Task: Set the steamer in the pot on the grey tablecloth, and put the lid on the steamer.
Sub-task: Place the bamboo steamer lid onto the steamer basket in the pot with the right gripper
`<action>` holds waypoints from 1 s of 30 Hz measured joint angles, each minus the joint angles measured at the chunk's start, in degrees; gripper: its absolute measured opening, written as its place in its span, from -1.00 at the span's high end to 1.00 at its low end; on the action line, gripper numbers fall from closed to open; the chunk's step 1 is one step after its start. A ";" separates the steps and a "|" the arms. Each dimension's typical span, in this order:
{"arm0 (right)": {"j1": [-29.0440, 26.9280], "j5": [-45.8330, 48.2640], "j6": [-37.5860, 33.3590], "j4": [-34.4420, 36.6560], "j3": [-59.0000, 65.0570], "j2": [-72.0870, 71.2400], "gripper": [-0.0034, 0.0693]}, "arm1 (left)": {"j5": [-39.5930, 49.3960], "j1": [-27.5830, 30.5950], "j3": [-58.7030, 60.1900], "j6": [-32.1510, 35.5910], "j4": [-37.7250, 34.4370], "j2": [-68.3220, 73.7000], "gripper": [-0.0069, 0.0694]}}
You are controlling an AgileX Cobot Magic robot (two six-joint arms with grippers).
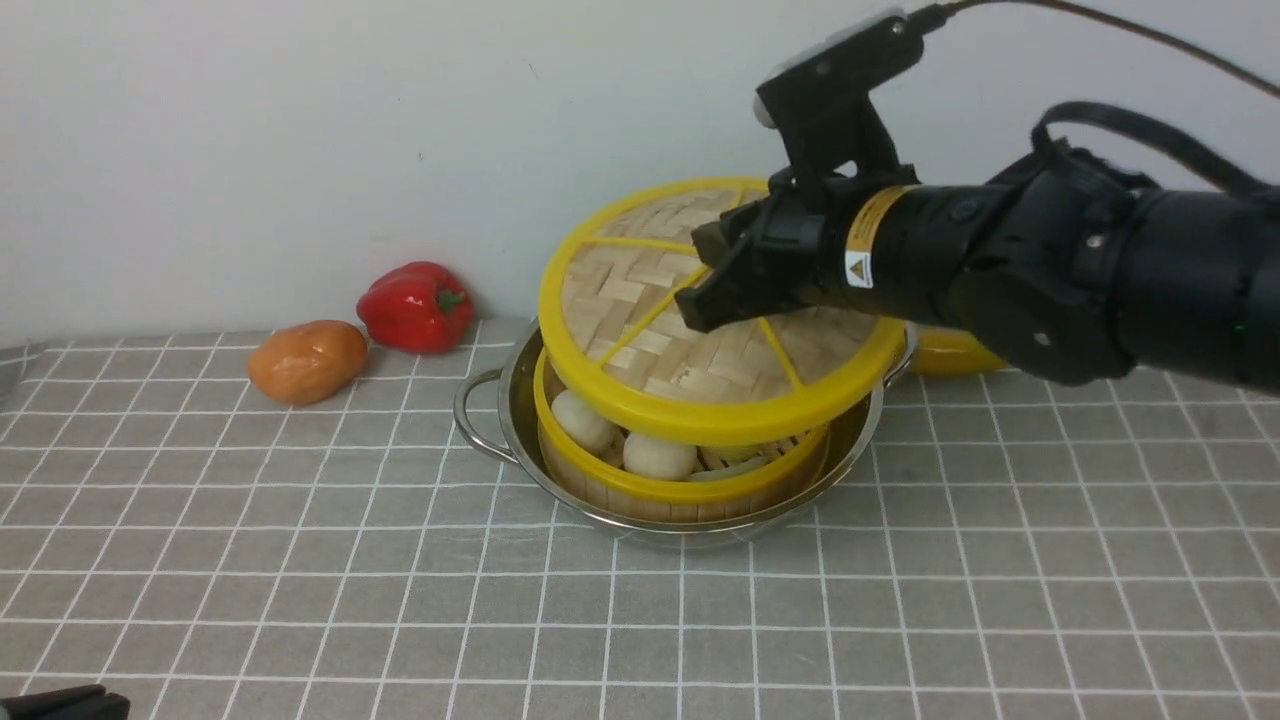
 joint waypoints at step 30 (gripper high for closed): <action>-4.19 -11.80 0.18 0.02 -0.75 9.50 0.52 | -0.04 0.00 0.00 0.00 0.00 0.00 0.76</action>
